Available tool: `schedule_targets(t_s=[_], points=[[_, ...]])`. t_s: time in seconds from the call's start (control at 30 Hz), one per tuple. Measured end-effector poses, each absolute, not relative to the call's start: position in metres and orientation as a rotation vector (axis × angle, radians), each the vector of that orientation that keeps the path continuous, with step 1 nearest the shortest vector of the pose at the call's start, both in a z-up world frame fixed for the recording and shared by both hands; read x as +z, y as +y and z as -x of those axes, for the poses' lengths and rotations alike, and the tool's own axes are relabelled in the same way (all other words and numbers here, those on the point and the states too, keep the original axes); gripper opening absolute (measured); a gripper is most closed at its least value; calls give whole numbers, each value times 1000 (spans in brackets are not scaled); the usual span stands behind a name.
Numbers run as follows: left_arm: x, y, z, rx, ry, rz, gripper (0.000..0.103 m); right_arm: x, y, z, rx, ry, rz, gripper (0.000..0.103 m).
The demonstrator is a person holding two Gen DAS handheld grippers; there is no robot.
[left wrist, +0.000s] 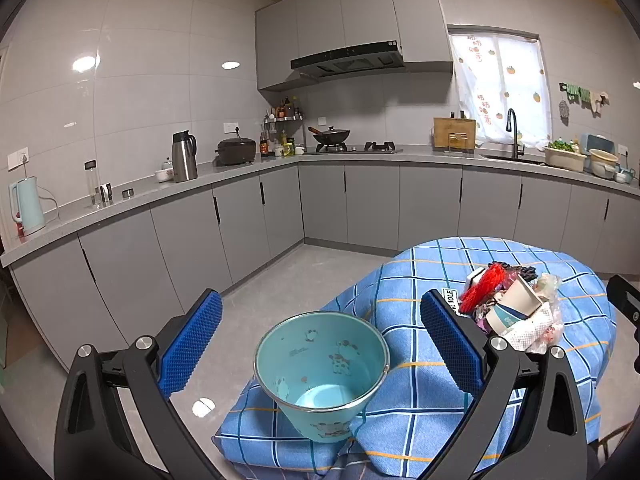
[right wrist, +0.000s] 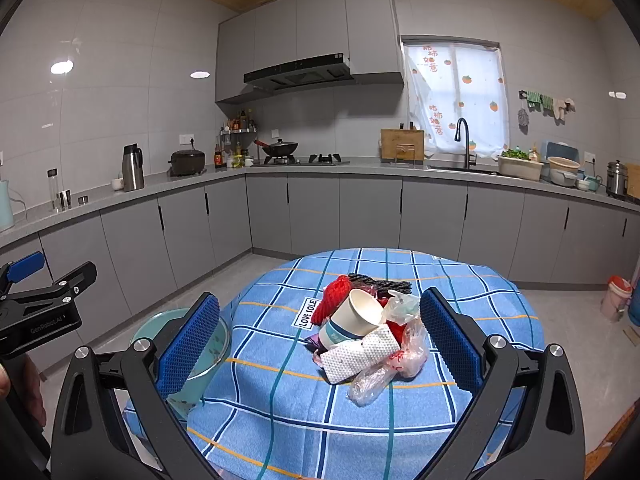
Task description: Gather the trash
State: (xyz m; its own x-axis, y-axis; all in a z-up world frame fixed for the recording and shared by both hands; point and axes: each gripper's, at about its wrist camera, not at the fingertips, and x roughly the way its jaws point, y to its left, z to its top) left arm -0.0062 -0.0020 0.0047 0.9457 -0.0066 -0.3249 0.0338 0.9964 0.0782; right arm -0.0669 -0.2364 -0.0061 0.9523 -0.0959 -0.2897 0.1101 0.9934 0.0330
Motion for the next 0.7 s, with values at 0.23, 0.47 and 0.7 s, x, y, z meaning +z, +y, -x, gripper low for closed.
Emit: schedule_targets(t_s=[0.23, 0.47, 0.7], points=[[5, -2, 6, -20, 329, -83, 98, -5, -237, 68, -105, 291, -49, 99], [6, -1, 7, -20, 327, -80, 98, -4, -237, 68, -105, 289, -48, 99], [6, -1, 6, -18, 326, -80, 98, 1, -235, 71, -107, 282, -49, 99]])
